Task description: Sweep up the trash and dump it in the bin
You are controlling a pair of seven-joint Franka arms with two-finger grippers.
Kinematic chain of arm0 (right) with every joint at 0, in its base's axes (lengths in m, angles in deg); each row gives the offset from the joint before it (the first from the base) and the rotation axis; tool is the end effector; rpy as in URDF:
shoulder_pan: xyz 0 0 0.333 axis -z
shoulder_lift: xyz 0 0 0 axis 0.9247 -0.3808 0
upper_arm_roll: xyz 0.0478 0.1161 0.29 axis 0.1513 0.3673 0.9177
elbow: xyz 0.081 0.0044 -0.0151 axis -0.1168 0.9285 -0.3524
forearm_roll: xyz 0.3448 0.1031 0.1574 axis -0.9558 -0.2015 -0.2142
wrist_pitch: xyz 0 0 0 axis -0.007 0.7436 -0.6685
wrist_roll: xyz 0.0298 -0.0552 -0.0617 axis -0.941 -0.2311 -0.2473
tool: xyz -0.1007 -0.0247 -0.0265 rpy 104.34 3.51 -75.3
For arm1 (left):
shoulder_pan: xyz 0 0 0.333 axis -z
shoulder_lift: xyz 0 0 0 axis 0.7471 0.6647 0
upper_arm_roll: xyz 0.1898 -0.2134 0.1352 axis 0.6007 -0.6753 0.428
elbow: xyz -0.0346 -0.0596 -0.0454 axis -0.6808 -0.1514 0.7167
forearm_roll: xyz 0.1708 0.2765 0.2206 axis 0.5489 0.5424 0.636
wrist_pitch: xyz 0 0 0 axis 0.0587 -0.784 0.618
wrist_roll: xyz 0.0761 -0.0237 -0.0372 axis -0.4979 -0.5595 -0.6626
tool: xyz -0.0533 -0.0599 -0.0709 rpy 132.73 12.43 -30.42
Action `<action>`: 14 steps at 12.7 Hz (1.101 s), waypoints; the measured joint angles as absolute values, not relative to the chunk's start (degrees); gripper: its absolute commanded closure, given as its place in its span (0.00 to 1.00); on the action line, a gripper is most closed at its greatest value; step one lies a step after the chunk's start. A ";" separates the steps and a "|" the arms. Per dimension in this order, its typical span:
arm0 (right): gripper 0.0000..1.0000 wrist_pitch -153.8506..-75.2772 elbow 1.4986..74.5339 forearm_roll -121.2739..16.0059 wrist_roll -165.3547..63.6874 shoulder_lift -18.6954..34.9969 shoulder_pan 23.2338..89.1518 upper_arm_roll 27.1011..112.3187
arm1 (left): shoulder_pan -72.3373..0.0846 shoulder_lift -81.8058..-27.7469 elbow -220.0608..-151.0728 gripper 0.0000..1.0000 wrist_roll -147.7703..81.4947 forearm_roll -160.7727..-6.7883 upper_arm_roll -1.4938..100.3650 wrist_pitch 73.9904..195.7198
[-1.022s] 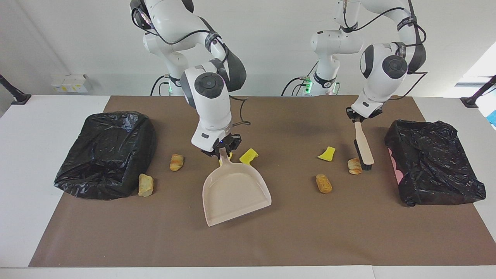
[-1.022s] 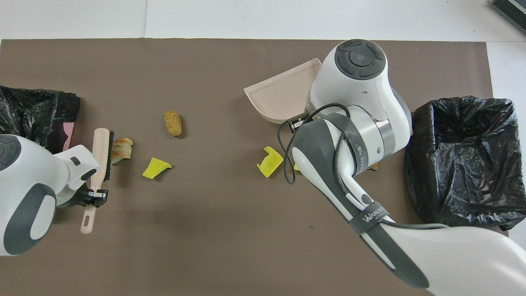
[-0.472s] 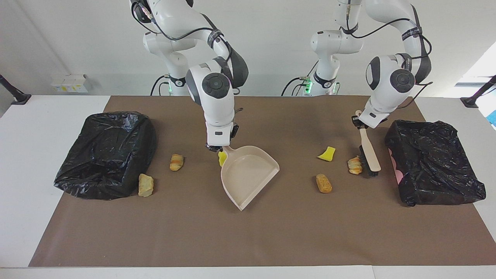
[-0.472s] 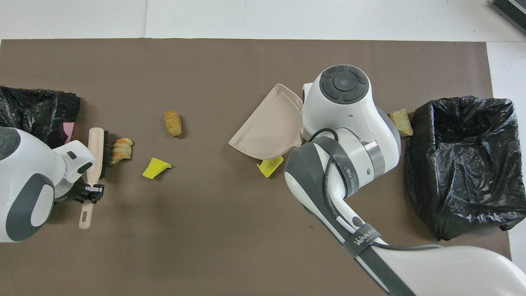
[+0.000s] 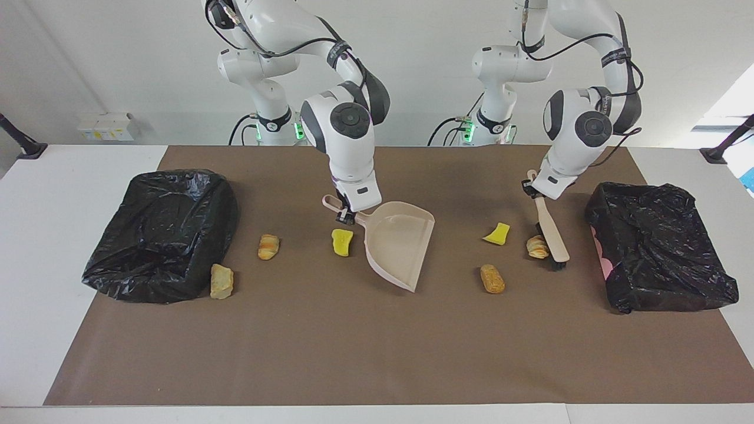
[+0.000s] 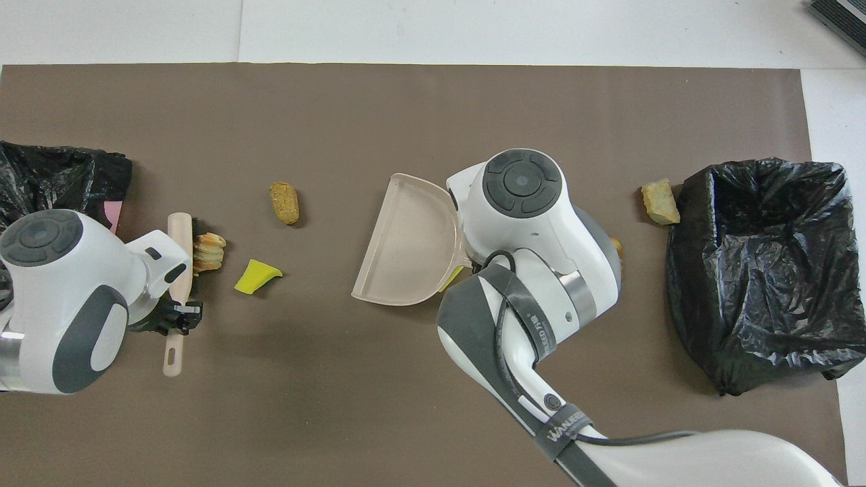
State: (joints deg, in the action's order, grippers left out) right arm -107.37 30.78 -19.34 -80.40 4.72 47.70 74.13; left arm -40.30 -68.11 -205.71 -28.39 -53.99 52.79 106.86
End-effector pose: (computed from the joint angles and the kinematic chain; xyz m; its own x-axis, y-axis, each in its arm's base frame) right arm 0.5536 0.3223 0.4084 0.3440 0.9377 -0.0484 0.9357 -0.3467 -0.0648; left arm 0.4754 -0.0589 0.3686 0.9671 0.0281 -0.2530 -0.0008 -0.9936 -0.1132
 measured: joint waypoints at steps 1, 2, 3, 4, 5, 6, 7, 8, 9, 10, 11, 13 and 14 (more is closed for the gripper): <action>1.00 -108.60 30.88 -19.34 -80.44 4.51 46.22 74.13 | -39.91 -68.09 -205.71 1.00 -28.62 -55.27 51.71 106.83; 1.00 -109.86 31.00 -19.19 -80.44 4.12 44.73 74.13 | -39.68 -68.09 -205.71 1.00 -28.88 -56.53 50.44 106.82; 1.00 -111.18 31.20 -18.53 -80.44 3.35 43.43 74.13 | -39.61 -68.09 -205.72 1.00 -29.02 -58.24 48.99 106.82; 1.00 -112.00 31.45 -18.11 -80.44 2.46 42.94 74.13 | -39.59 -68.09 -205.73 1.00 -29.04 -59.72 47.85 106.82; 1.00 -112.40 31.75 -17.90 -80.44 1.54 43.06 74.04 | -39.58 -68.09 -205.76 1.00 -29.05 -61.15 46.86 106.82; 1.00 -112.58 32.10 -17.81 -80.47 0.76 43.52 73.87 | -39.57 -68.09 -205.77 1.00 -29.05 -62.45 45.96 106.83; 1.00 -112.71 32.30 -17.81 -80.67 0.19 44.23 73.84 | -39.57 -68.09 -205.77 1.00 -29.05 -63.48 45.12 106.85; 1.00 -112.72 32.39 -17.80 -80.83 -0.07 45.03 73.82 | -39.56 -68.09 -205.77 1.00 -29.05 -64.37 44.45 106.88; 1.00 -112.72 32.52 -17.80 -80.91 -0.11 45.78 73.82 | -39.54 -68.09 -205.77 1.00 -29.05 -65.40 43.75 107.01; 1.00 -112.71 32.76 -17.80 -80.98 -0.10 46.45 73.82 | -39.53 -68.09 -205.77 1.00 -29.05 -66.86 42.83 107.29; 1.00 -112.71 33.07 -17.81 -81.00 -0.10 46.83 73.84 | -39.52 -68.09 -205.77 1.00 -29.05 -68.20 41.70 107.81; 1.00 -112.72 33.32 -17.78 -81.00 -0.02 46.83 73.85 | -39.49 -68.09 -205.77 1.00 -29.41 -70.13 39.32 108.69; 1.00 -112.72 33.40 -17.76 -81.01 0.02 46.73 73.87 | -39.48 -68.09 -205.73 1.00 -30.18 -70.42 38.53 108.80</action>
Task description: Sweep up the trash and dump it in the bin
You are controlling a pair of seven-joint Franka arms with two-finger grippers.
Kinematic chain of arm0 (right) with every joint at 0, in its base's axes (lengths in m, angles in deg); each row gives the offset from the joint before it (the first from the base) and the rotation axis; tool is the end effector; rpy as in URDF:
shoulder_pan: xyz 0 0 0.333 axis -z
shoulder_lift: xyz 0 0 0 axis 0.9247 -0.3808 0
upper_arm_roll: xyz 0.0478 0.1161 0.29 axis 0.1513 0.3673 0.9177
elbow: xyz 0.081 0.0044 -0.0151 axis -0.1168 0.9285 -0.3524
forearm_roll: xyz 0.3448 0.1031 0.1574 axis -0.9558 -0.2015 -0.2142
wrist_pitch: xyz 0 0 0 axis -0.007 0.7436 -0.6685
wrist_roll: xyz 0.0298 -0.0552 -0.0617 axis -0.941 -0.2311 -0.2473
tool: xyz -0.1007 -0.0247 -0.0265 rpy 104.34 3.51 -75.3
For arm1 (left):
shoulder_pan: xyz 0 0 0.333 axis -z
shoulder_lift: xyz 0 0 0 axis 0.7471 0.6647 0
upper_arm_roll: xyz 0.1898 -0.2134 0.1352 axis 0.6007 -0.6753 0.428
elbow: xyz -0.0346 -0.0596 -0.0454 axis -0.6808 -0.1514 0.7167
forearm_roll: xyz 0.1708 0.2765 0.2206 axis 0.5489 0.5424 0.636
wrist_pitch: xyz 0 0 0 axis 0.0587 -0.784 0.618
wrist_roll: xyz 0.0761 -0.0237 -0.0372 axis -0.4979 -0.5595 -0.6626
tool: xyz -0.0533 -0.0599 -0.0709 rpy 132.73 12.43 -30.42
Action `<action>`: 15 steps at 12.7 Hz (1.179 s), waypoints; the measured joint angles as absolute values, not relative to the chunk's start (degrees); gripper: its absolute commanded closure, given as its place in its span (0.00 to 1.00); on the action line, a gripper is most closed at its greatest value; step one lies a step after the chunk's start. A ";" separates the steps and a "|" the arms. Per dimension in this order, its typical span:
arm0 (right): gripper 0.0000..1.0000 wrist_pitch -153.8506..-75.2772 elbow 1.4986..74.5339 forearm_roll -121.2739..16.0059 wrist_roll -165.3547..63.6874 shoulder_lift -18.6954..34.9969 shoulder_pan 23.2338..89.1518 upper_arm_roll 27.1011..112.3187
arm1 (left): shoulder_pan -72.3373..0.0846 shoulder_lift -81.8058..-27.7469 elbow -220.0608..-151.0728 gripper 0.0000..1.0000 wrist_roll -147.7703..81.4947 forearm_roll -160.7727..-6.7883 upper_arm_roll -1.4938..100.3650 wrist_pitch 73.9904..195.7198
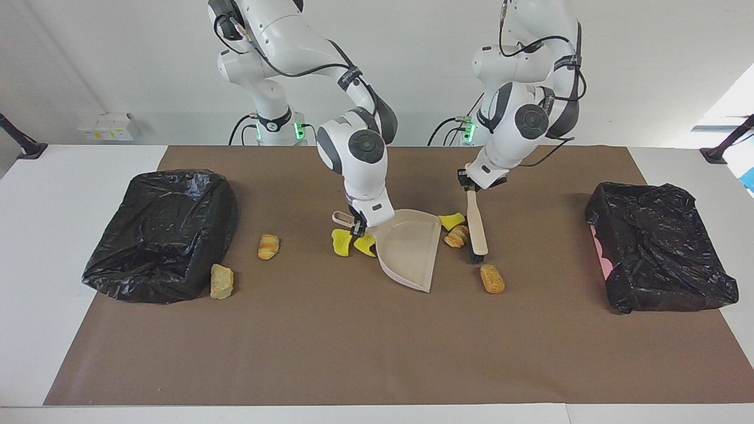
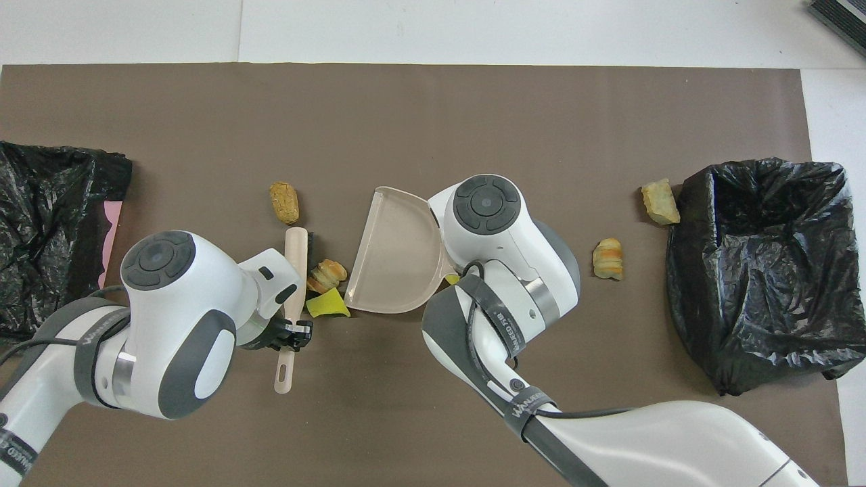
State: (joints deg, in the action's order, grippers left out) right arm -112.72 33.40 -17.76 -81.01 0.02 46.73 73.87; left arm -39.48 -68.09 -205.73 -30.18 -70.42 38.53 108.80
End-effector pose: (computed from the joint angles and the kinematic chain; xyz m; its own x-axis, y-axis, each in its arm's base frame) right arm 0.5533 0.3307 0.3428 0.3068 0.9486 -0.0774 0.9465 -0.3126 -0.0799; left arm 0.4407 -0.2004 0.3701 0.9587 -0.0864 -0.2709 -0.0625 -0.9934 0.0957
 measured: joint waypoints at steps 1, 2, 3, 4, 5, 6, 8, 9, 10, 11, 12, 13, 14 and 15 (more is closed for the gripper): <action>1.00 -112.72 33.44 -17.73 -81.01 0.02 46.61 73.87 | -39.48 -68.09 -205.62 1.00 -30.70 -70.53 38.38 108.80; 1.00 -112.73 33.47 -17.66 -81.00 0.02 46.49 73.87 | -39.53 -68.09 -205.36 1.00 -30.94 -70.55 38.55 108.68; 1.00 -112.74 33.48 -17.57 -81.00 0.02 46.42 73.87 | -39.65 -68.09 -204.93 1.00 -31.12 -70.56 38.75 108.50; 1.00 -112.75 33.49 -17.27 -81.00 0.01 46.37 73.88 | -39.79 -68.10 -204.43 1.00 -31.42 -70.57 38.95 108.42; 1.00 -112.77 33.56 -16.15 -81.50 0.01 46.24 73.93 | -40.01 -68.10 -203.79 1.00 -32.35 -70.57 39.17 108.23; 1.00 -112.85 33.68 -14.81 -83.33 -0.01 46.16 74.00 | -40.36 -68.12 -203.06 1.00 -34.46 -70.57 39.27 107.26; 1.00 -112.86 33.77 -13.63 -88.26 -0.02 46.36 73.89 | -40.56 -68.55 -202.16 1.00 -41.13 -70.55 39.29 103.85; 1.00 -112.86 33.77 -13.15 -90.06 -0.01 46.59 73.87 | -40.53 -68.90 -202.24 1.00 -45.19 -70.55 39.03 102.91; 1.00 -112.86 33.78 -12.34 -91.22 -0.01 46.78 73.87 | -40.46 -69.34 -202.82 1.00 -49.45 -70.55 38.55 102.59; 1.00 -112.83 33.82 -11.68 -91.69 -0.01 46.86 73.87 | -40.42 -69.94 -203.89 1.00 -52.31 -70.54 37.86 102.79; 1.00 -112.70 33.87 -11.41 -91.75 -0.01 46.81 73.89 | -40.39 -70.77 -205.54 1.00 -54.08 -70.54 37.20 103.33; 1.00 -112.43 33.87 -11.23 -91.75 -0.01 46.69 73.92 | -40.37 -71.61 -207.52 1.00 -54.72 -70.55 36.66 104.24; 1.00 -112.27 33.87 -11.05 -91.75 0.01 46.47 73.92 | -40.36 -72.06 -208.97 1.00 -54.74 -70.59 36.11 105.46; 1.00 -112.20 33.87 -10.72 -91.75 0.06 46.16 73.92 | -40.35 -72.09 -209.87 1.00 -54.71 -70.61 35.53 107.06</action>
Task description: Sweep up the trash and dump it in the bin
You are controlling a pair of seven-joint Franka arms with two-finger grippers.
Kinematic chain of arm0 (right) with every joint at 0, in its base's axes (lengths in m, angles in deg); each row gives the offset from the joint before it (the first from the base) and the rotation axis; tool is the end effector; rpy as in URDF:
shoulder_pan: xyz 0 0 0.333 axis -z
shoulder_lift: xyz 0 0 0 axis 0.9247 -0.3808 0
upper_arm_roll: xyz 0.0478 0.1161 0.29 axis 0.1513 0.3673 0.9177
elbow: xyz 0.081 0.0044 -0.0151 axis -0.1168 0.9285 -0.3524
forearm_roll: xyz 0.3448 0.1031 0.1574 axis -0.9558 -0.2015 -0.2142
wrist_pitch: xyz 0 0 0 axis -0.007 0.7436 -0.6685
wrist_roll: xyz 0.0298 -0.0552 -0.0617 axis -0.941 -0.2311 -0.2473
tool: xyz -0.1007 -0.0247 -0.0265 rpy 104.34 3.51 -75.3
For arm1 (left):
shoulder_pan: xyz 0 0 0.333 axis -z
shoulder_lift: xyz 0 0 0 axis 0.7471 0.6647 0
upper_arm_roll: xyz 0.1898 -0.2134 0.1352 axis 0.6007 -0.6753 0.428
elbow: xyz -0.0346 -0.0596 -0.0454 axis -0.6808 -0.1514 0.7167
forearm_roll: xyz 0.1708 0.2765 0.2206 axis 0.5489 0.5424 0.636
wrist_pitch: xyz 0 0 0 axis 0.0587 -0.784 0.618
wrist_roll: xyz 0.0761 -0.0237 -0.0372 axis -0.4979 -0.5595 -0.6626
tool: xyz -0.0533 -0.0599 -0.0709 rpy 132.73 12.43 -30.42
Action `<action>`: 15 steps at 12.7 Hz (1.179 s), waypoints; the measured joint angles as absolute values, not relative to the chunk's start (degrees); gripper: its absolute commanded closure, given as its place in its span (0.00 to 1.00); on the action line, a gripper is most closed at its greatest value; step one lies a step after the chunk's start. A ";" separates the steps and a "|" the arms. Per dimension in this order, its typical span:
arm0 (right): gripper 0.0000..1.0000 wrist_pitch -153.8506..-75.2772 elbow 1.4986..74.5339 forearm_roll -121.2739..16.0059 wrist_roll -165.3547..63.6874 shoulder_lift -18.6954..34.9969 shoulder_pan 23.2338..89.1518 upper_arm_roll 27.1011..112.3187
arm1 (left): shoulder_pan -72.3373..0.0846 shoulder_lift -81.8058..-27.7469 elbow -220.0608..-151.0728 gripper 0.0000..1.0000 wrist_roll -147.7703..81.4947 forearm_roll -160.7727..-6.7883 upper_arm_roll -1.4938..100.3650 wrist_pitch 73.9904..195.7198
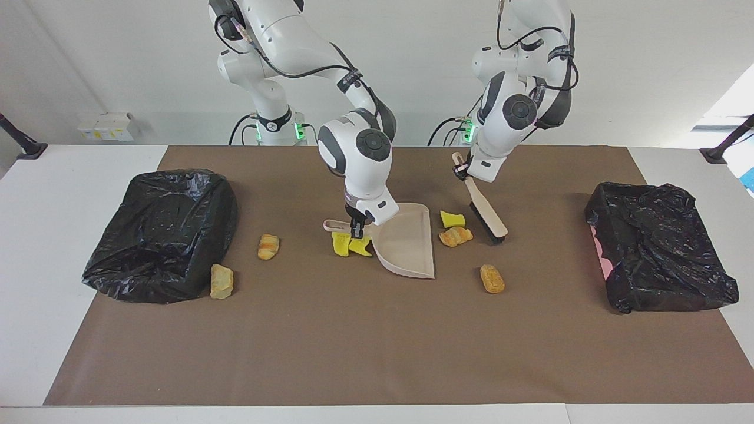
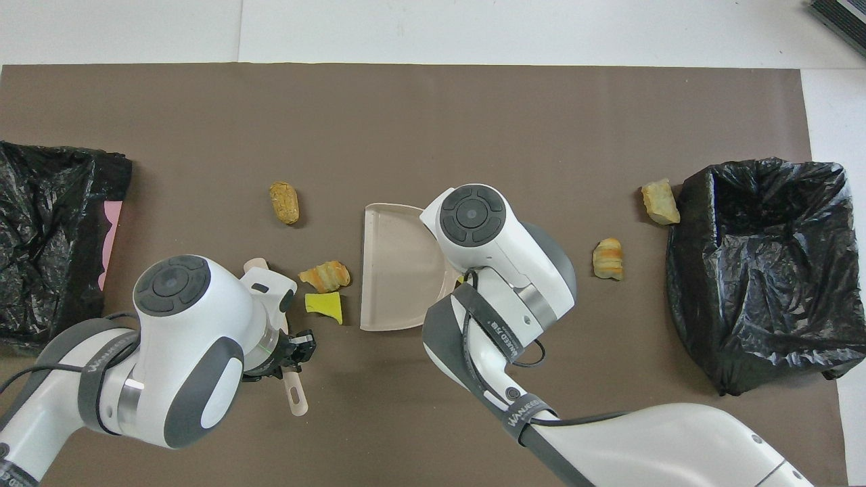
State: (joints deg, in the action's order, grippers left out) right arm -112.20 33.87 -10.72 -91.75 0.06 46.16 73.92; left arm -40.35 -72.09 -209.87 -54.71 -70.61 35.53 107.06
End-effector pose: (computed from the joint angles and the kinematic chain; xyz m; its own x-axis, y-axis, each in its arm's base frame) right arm 0.5513 0.3293 0.3392 0.0545 0.9870 -0.1511 0.9974 -0.0611 -0.0389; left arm 0.4083 -0.2062 0.3690 0.9025 0.3089 -0.3001 0.3046 -0.9504 -0.0622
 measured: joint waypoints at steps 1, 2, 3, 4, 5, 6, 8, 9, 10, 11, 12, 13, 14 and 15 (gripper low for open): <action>1.00 -112.06 33.87 -10.43 -91.75 0.11 45.80 73.92 | -40.33 -71.91 -210.36 1.00 -54.48 -70.78 34.67 108.57; 1.00 -111.65 33.86 -10.04 -91.75 0.16 45.50 73.92 | -40.28 -71.50 -210.47 1.00 -53.72 -71.67 33.71 109.89; 1.00 -110.86 33.86 -9.06 -91.75 0.20 45.20 73.98 | -40.20 -71.11 -210.47 1.00 -51.85 -73.32 32.93 111.42; 1.00 -110.12 33.85 -8.05 -91.75 0.27 44.66 73.99 | -40.14 -70.85 -210.44 1.00 -49.28 -74.91 32.17 112.93; 1.00 -109.55 33.84 -7.28 -91.75 0.41 44.06 73.99 | -40.10 -70.69 -210.41 1.00 -46.74 -76.60 31.12 114.03; 1.00 -109.00 33.84 -7.07 -91.75 0.53 43.68 73.99 | -40.07 -70.62 -210.31 1.00 -45.02 -78.34 29.68 114.75; 1.00 -108.68 33.85 -7.05 -91.20 0.54 43.29 73.97 | -39.86 -70.58 -209.64 1.00 -43.21 -80.47 26.63 115.77; 1.00 -108.68 33.85 -7.05 -90.80 0.54 43.22 73.97 | -39.72 -70.42 -208.77 1.00 -42.94 -80.80 25.66 115.82; 1.00 -108.68 33.86 -7.05 -90.66 0.54 43.21 73.97 | -39.69 -69.99 -207.46 1.00 -42.83 -80.98 25.16 115.75; 1.00 -108.68 33.86 -7.05 -90.63 0.54 43.21 73.97 | -39.71 -69.48 -206.18 1.00 -42.74 -80.99 25.20 115.48; 1.00 -108.68 33.86 -7.05 -90.60 0.54 43.21 73.97 | -39.79 -69.12 -205.10 1.00 -42.63 -80.99 25.51 114.66; 1.00 -108.68 33.86 -7.05 -90.49 0.54 43.21 73.97 | -39.93 -69.01 -204.39 1.00 -42.57 -80.92 26.01 113.56; 1.00 -108.68 33.88 -7.05 -90.23 0.54 43.21 73.96 | -40.15 -69.00 -203.86 1.00 -42.43 -79.90 27.02 112.60; 1.00 -108.68 33.90 -7.05 -89.80 0.54 43.21 73.96 | -40.40 -68.94 -203.48 1.00 -42.30 -77.24 28.50 112.25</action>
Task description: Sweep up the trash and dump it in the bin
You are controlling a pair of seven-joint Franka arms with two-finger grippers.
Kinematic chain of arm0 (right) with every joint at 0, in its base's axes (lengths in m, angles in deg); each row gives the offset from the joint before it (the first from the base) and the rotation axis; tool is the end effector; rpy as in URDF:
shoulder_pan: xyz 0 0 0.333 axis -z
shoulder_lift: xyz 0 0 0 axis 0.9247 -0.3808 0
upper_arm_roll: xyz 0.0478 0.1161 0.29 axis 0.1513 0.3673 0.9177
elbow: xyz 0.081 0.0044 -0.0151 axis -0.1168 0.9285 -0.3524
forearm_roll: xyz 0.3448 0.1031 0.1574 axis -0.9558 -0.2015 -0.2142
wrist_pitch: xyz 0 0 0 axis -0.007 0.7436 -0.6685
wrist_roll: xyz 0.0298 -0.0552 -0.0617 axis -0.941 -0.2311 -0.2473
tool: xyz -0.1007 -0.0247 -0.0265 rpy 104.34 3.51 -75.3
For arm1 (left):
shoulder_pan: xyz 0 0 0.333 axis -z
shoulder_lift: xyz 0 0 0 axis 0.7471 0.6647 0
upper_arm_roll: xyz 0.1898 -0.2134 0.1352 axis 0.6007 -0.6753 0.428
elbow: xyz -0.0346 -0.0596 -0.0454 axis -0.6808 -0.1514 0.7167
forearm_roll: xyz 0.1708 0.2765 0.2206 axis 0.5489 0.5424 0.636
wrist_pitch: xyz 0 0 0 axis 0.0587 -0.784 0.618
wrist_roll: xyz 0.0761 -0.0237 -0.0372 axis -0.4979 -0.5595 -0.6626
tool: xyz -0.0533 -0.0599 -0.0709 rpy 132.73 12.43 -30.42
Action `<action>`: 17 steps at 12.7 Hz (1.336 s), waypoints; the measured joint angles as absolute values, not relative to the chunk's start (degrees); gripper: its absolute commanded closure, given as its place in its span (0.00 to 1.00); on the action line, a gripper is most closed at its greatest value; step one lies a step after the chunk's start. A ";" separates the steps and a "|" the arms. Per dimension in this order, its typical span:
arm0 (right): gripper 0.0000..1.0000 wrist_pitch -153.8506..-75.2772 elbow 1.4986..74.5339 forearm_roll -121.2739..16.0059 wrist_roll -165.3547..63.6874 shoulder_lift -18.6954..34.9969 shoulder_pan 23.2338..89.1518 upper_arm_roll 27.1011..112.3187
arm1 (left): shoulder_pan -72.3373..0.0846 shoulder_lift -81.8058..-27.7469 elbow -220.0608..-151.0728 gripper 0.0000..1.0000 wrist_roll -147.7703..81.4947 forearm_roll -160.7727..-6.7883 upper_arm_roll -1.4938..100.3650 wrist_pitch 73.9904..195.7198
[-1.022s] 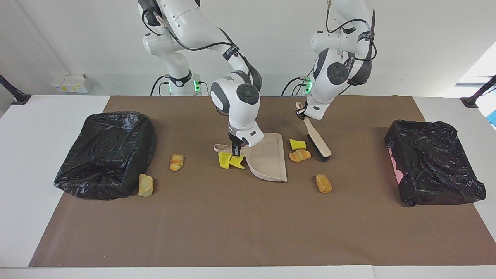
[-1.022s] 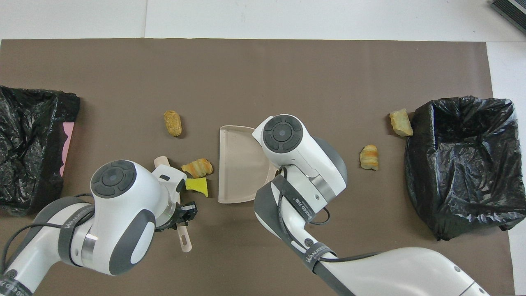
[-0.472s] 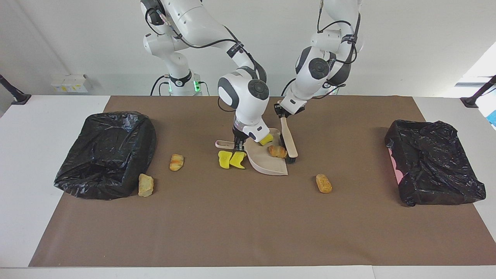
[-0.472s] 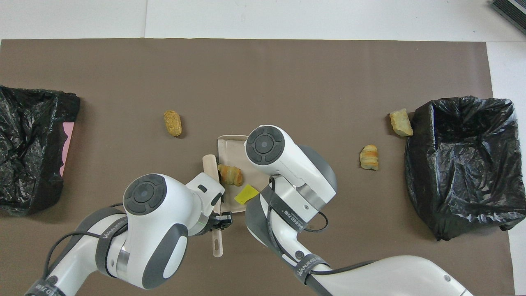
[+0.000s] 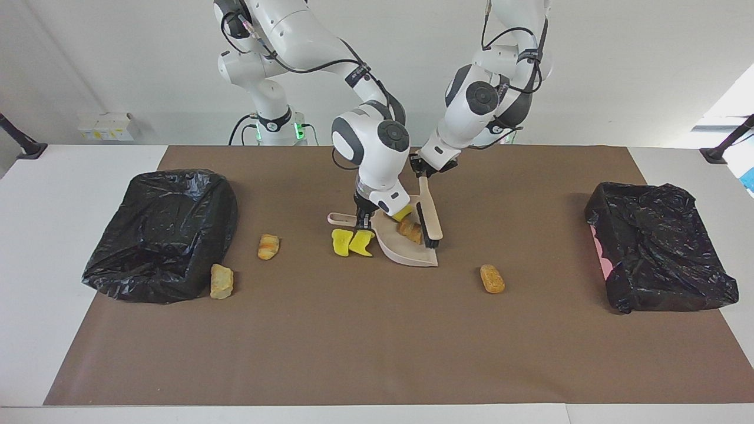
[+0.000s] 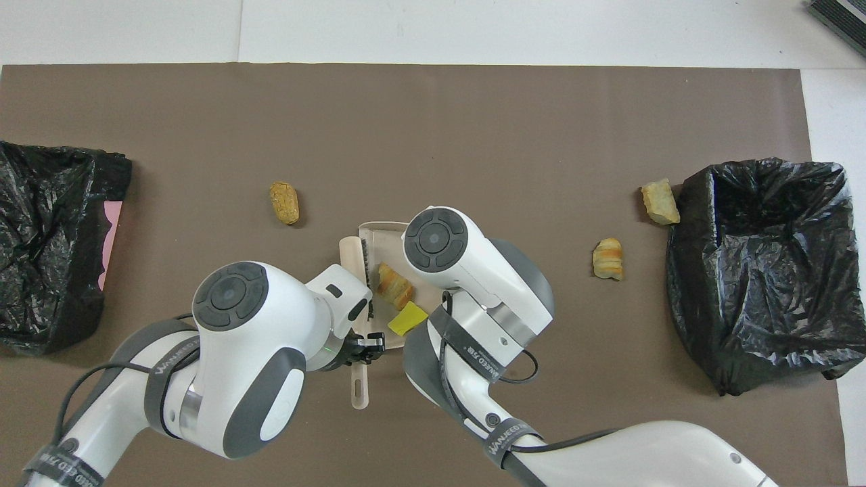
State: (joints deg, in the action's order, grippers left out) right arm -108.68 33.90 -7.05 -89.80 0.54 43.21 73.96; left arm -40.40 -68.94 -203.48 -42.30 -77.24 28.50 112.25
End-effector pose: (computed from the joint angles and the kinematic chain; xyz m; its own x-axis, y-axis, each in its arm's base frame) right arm 0.5308 0.3492 0.3405 0.0098 0.9728 -0.2313 0.9992 -0.0187 -0.0363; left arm 0.4157 -0.2826 0.3970 0.9726 0.0173 -0.2318 0.0549 -0.9861 0.1567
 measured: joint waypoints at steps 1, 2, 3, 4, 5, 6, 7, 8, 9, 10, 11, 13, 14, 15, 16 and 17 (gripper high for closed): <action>1.00 -108.68 33.92 -7.05 -89.31 0.54 43.21 73.96 | -40.48 -68.71 -202.84 1.00 -41.95 -73.69 30.76 111.67; 1.00 -108.68 33.93 -7.05 -88.99 0.54 43.21 73.96 | -40.55 -68.12 -201.69 1.00 -40.92 -70.27 33.28 110.84; 1.00 -108.68 33.94 -7.05 -88.68 0.54 43.21 73.97 | -40.61 -67.11 -199.94 1.00 -39.09 -67.23 35.94 110.09; 1.00 -108.68 33.94 -7.05 -88.54 0.54 43.21 73.97 | -40.66 -65.61 -197.54 1.00 -36.23 -64.69 38.83 109.47; 1.00 -108.68 33.94 -7.05 -88.48 0.54 43.21 73.97 | -40.75 -63.85 -195.08 1.00 -32.90 -62.42 41.42 109.12; 1.00 -108.68 33.95 -7.05 -88.30 0.54 43.21 73.97 | -40.97 -61.73 -192.64 1.00 -29.44 -59.98 43.44 108.89; 1.00 -108.68 33.95 -7.05 -88.01 0.54 43.20 73.97 | -41.35 -59.37 -190.32 1.00 -26.64 -58.07 44.48 108.51; 1.00 -108.68 33.96 -7.05 -87.75 0.54 43.21 73.97 | -41.57 -56.82 -188.18 1.00 -24.34 -56.46 45.20 108.33; 1.00 -108.68 33.96 -7.05 -87.50 0.54 43.20 73.97 | -41.83 -54.39 -186.59 1.00 -21.69 -55.20 45.49 108.30; 1.00 -108.68 33.96 -7.05 -87.29 0.54 43.20 73.97 | -42.00 -52.57 -185.65 1.00 -18.85 -54.62 45.58 108.28; 1.00 -108.68 33.96 -7.05 -87.06 0.54 43.20 73.98 | -42.13 -51.51 -185.37 1.00 -16.09 -54.36 45.65 108.10; 1.00 -108.68 33.96 -7.05 -86.86 0.54 43.20 73.98 | -42.14 -51.18 -185.81 1.00 -12.61 -54.30 45.50 106.96; 1.00 -108.68 33.96 -7.05 -86.83 0.54 43.20 73.98 | -42.12 -51.40 -186.45 1.00 -11.41 -54.30 45.10 106.60; 1.00 -108.68 33.96 -7.05 -86.82 0.54 43.20 73.98 | -42.09 -51.84 -187.25 1.00 -10.82 -54.64 44.47 106.50; 1.00 -108.68 33.96 -7.05 -86.82 0.54 43.20 73.98 | -42.08 -52.47 -188.25 1.00 -10.76 -55.53 43.30 106.48; 1.00 -108.68 33.96 -7.05 -86.82 0.54 43.20 73.98 | -42.03 -53.20 -189.32 1.00 -10.78 -56.66 41.74 106.47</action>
